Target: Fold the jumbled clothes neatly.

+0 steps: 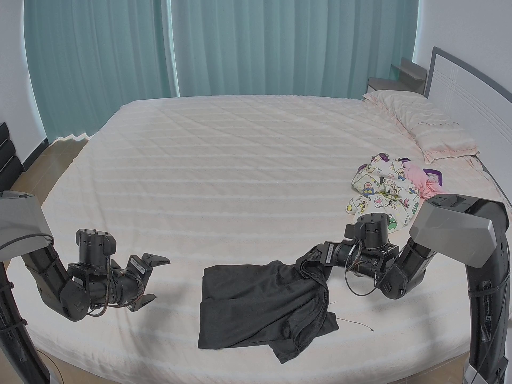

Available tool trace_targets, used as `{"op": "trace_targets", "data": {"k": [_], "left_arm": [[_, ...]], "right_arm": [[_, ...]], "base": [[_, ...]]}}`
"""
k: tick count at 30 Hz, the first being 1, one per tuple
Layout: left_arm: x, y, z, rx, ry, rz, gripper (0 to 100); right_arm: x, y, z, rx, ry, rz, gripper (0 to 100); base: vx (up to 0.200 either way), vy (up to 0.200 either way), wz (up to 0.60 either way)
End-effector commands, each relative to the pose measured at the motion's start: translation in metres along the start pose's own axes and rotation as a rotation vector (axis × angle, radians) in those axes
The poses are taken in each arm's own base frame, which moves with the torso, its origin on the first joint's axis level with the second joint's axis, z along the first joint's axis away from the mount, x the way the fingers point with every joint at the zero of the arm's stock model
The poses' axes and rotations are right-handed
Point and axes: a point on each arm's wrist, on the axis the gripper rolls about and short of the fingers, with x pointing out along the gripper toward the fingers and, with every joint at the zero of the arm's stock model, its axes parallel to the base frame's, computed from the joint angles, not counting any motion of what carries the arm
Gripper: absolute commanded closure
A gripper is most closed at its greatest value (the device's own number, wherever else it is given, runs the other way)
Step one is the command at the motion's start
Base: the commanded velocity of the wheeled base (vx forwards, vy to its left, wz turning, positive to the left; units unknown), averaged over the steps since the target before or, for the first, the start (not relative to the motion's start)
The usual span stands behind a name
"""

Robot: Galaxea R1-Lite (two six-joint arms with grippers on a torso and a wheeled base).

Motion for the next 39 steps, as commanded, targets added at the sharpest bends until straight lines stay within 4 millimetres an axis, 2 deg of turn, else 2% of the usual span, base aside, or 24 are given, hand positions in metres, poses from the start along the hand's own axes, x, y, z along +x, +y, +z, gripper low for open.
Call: {"op": "trace_targets", "data": {"k": [1,8,9,14,18,20,23,25,31,39], "left_arm": [[0.0,0.0,0.0,0.0,0.001,0.001,0],[0.001,0.0,0.0,0.0,0.001,0.001,0],[0.001,0.0,0.0,0.0,0.001,0.001,0],[0.001,0.0,0.0,-0.001,0.002,0.003,0],[0.001,0.0,0.0,0.0,0.001,0.001,0],[0.001,0.0,0.0,0.0,0.001,0.001,0],[0.001,0.0,0.0,-0.001,0.0,0.003,0],[0.002,0.001,0.0,-0.001,0.001,0.006,0],[0.002,0.001,0.0,-0.001,-0.001,0.005,0],[0.002,0.001,0.0,0.0,0.0,0.007,0]], "right_arm": [[0.006,-0.014,0.0,0.036,-0.001,-0.017,100],[0.01,-0.029,-0.007,0.061,0.015,-0.05,100],[0.011,-0.029,-0.008,0.075,0.016,-0.05,0],[0.012,-0.032,-0.008,0.136,0.02,-0.046,0],[0.006,-0.039,0.001,0.169,-0.008,-0.059,0],[0.0,-0.034,0.01,0.187,-0.03,-0.047,0],[-0.009,-0.025,0.014,0.185,-0.029,-0.029,0],[-0.013,-0.011,0.011,0.171,-0.015,0.002,0],[-0.009,0.01,-0.005,0.143,0.045,0.051,0],[-0.003,0.012,-0.015,0.128,0.102,0.062,0]], "base": [[0.0,0.0,0.0],[0.0,0.0,0.0],[0.0,0.0,0.0],[0.0,0.0,0.0],[0.0,0.0,0.0],[0.0,0.0,0.0],[0.0,0.0,0.0],[0.0,0.0,0.0],[0.0,0.0,0.0],[0.0,0.0,0.0]]}}
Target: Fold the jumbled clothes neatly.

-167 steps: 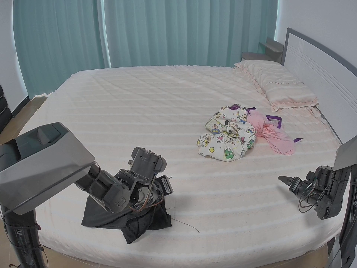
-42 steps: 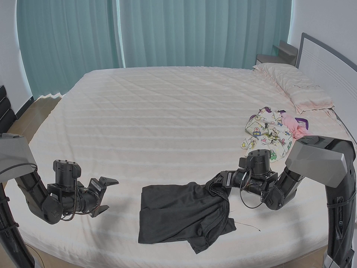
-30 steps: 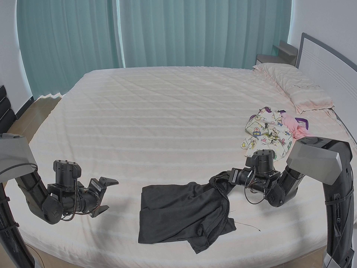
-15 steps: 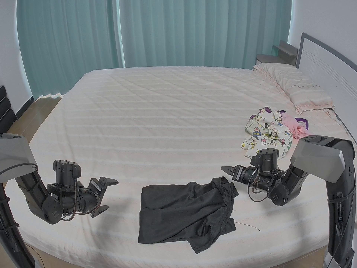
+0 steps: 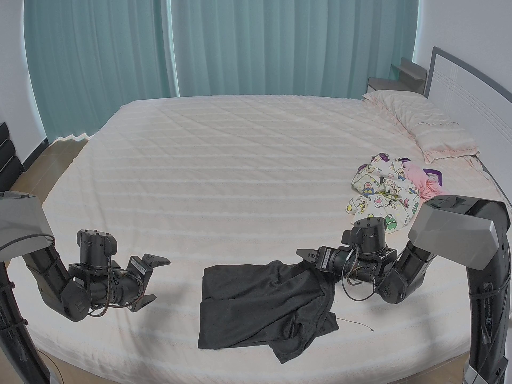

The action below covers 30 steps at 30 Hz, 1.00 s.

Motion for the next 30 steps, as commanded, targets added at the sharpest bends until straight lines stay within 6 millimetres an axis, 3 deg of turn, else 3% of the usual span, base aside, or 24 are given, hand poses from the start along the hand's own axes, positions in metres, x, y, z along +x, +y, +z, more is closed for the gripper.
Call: {"op": "trace_targets", "data": {"k": [1,2,3,10,14,25,29,30], "left_arm": [[0.0,0.001,0.0,0.001,0.002,0.004,0],[0.0,0.001,0.0,0.006,0.002,0.004,0],[0.0,0.001,0.0,0.006,0.002,0.004,0],[0.0,0.001,0.0,0.011,0.002,0.004,0],[0.0,0.001,0.0,0.011,0.002,0.004,0],[0.0,0.001,0.0,0.011,0.0,0.004,0],[0.0,0.001,0.0,0.011,0.002,0.004,0],[0.0,0.001,0.0,0.011,0.002,0.004,0]], "right_arm": [[0.004,-0.001,-0.006,-0.002,0.047,0.004,0],[0.005,-0.001,-0.007,-0.007,0.054,0.004,0],[0.005,-0.001,-0.007,-0.007,0.054,0.004,100],[0.008,-0.008,0.002,-0.003,0.024,-0.016,100],[0.004,-0.026,0.014,0.028,-0.007,-0.054,100],[0.006,-0.055,0.015,0.072,-0.008,-0.11,100],[0.009,-0.057,0.015,0.073,-0.008,-0.11,100],[0.009,-0.057,0.015,0.073,-0.008,-0.11,0]], "base": [[0.0,0.0,0.0],[0.0,0.0,0.0],[0.0,0.0,0.0],[0.0,0.0,0.0],[0.0,0.0,0.0],[0.0,0.0,0.0],[0.0,0.0,0.0],[0.0,0.0,0.0]]}}
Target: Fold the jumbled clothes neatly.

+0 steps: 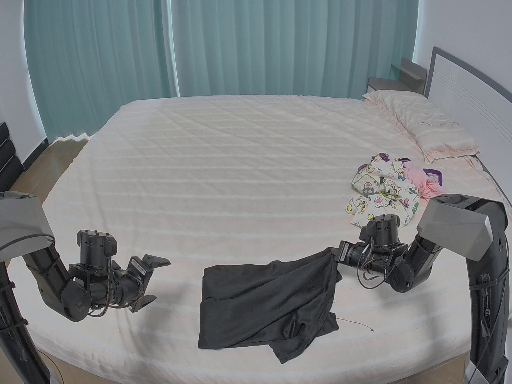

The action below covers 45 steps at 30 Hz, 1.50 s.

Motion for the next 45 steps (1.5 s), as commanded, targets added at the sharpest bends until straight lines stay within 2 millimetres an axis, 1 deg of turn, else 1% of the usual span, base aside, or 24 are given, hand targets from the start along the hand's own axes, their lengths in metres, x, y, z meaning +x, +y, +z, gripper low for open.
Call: {"op": "trace_targets", "data": {"k": [1,3,5,6,7,8,9,10,11,12,13,14,18,20,21,22,23,26,31,33,37,40,41,45], "left_arm": [[0.0,0.0,0.0,-0.001,-0.001,0.001,0],[0.0,0.0,0.0,0.0,0.0,-0.001,0],[0.0,0.0,0.0,-0.001,0.001,0.001,0],[0.0,0.0,0.0,-0.001,0.001,0.001,0],[0.0,0.0,0.0,0.001,0.001,0.001,0],[0.0,0.0,0.0,0.001,0.001,0.001,0],[0.0,0.0,0.0,0.001,0.001,0.001,0],[0.0,0.0,0.0,-0.001,0.001,0.001,0],[0.0,0.0,0.0,0.0,-0.001,0.0,0],[0.0,0.0,0.0,-0.001,-0.001,0.001,0],[0.0,0.0,0.0,0.0,0.0,0.001,0],[0.0,0.0,0.0,0.0,0.0,0.001,0],[0.001,0.0,-0.002,0.005,0.005,0.002,0],[0.001,0.0,-0.002,0.005,0.004,0.002,0],[0.001,0.0,-0.002,0.005,0.004,0.002,0],[0.001,0.0,-0.002,0.005,0.004,0.002,0],[0.001,0.0,-0.002,0.005,0.004,0.002,0],[0.001,0.0,-0.002,0.005,0.004,0.002,0],[0.001,0.0,-0.003,0.006,0.005,0.004,0],[0.001,0.0,-0.003,0.006,0.005,0.004,0],[0.001,0.0,-0.003,0.006,0.005,0.004,0],[0.001,0.0,-0.003,0.006,0.005,0.004,0],[0.001,0.0,-0.003,0.006,0.005,0.004,0],[0.001,0.0,-0.003,0.006,0.005,0.004,0]], "right_arm": [[0.002,-0.003,-0.002,0.003,0.004,-0.006,0],[0.0,-0.001,0.002,0.003,-0.012,0.001,0],[-0.008,0.004,0.012,0.01,-0.039,0.009,0],[-0.009,0.005,0.013,0.012,-0.042,0.01,0],[-0.021,0.011,0.021,0.045,-0.058,0.022,0],[-0.027,0.014,0.022,0.062,-0.058,0.027,0],[-0.027,0.014,0.022,0.062,-0.058,0.027,0],[-0.043,0.023,0.017,0.092,-0.037,0.036,0],[-0.05,0.027,0.012,0.093,-0.021,0.039,0],[-0.05,0.027,0.012,0.093,-0.021,0.039,0],[-0.066,0.036,-0.004,0.089,0.036,0.044,0],[-0.072,0.039,-0.012,0.088,0.066,0.044,0],[-0.088,0.053,-0.046,0.116,0.176,0.052,0],[-0.088,0.053,-0.046,0.119,0.179,0.053,0],[-0.091,0.056,-0.058,0.152,0.209,0.052,0],[-0.091,0.056,-0.058,0.154,0.21,0.051,0],[-0.094,0.056,-0.067,0.147,0.233,0.053,0],[-0.097,0.059,-0.077,0.124,0.258,0.066,0],[-0.093,0.057,-0.085,0.043,0.278,0.068,0],[-0.091,0.059,-0.088,0.012,0.282,0.073,0],[-0.081,0.073,-0.091,-0.024,0.278,0.109,0],[-0.07,0.075,-0.102,-0.069,0.294,0.112,0],[-0.07,0.075,-0.102,-0.069,0.294,0.112,0],[-0.058,0.078,-0.105,-0.107,0.258,0.089,0]], "base": [[0.0,0.0,0.0],[0.0,0.0,0.0],[0.0,0.0,0.0],[0.0,0.0,0.0],[0.0,0.0,0.0],[0.0,0.0,0.0],[0.0,0.0,0.0],[0.0,0.0,0.0],[0.0,0.0,0.0],[0.0,0.0,0.0],[0.0,0.0,0.0],[0.0,0.0,0.0],[-0.2,0.0,0.0],[-0.2,0.0,0.0],[-0.2,0.0,0.0],[-0.2,0.0,0.0],[-0.2,0.0,0.0],[-0.2,0.0,0.0],[0.0,0.0,0.0],[0.0,0.0,0.0],[0.0,0.0,0.0],[0.0,0.0,0.0],[0.0,0.0,0.0],[0.0,0.0,0.0]]}}
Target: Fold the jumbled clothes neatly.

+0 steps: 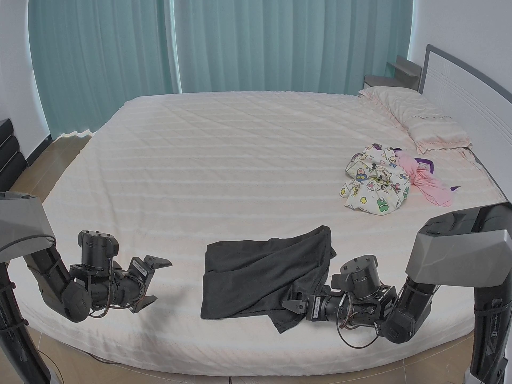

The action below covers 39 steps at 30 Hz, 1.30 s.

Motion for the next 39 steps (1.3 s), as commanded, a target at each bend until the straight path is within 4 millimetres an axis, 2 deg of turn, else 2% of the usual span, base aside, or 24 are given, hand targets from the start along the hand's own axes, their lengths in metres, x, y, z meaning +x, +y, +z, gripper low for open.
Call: {"op": "trace_targets", "data": {"k": [1,5,6,14,19,26,31,39], "left_arm": [[0.0,0.0,0.0,-0.001,0.0,0.001,0],[0.0,0.0,0.0,-0.001,0.0,0.001,0],[0.0,0.0,0.0,-0.001,0.0,0.001,0],[0.0,0.0,0.0,-0.001,0.0,0.001,0],[0.001,0.001,0.0,-0.002,0.001,0.002,0],[0.001,0.001,0.0,-0.002,0.002,0.004,0],[0.001,0.001,0.0,-0.002,0.002,0.004,0],[0.001,0.001,0.0,-0.002,0.002,0.004,0]], "right_arm": [[0.016,0.0,-0.008,-0.018,0.012,-0.013,0],[0.018,0.001,-0.007,-0.03,0.009,-0.009,0],[0.018,0.001,-0.007,-0.03,0.009,-0.009,100],[0.002,-0.003,-0.006,-0.033,0.001,-0.044,100],[-0.024,-0.012,0.008,-0.045,-0.034,-0.06,100],[-0.039,-0.034,0.029,-0.084,-0.089,-0.095,100],[-0.048,-0.031,0.03,-0.132,-0.082,-0.049,100],[-0.062,-0.031,0.051,-0.259,-0.16,-0.047,100]], "base": [[0.0,0.0,0.0],[0.0,0.0,0.0],[0.0,0.0,0.0],[0.0,0.0,0.0],[0.0,0.0,0.0],[0.0,0.0,0.0],[0.0,0.0,0.0],[0.0,0.0,0.0]]}}
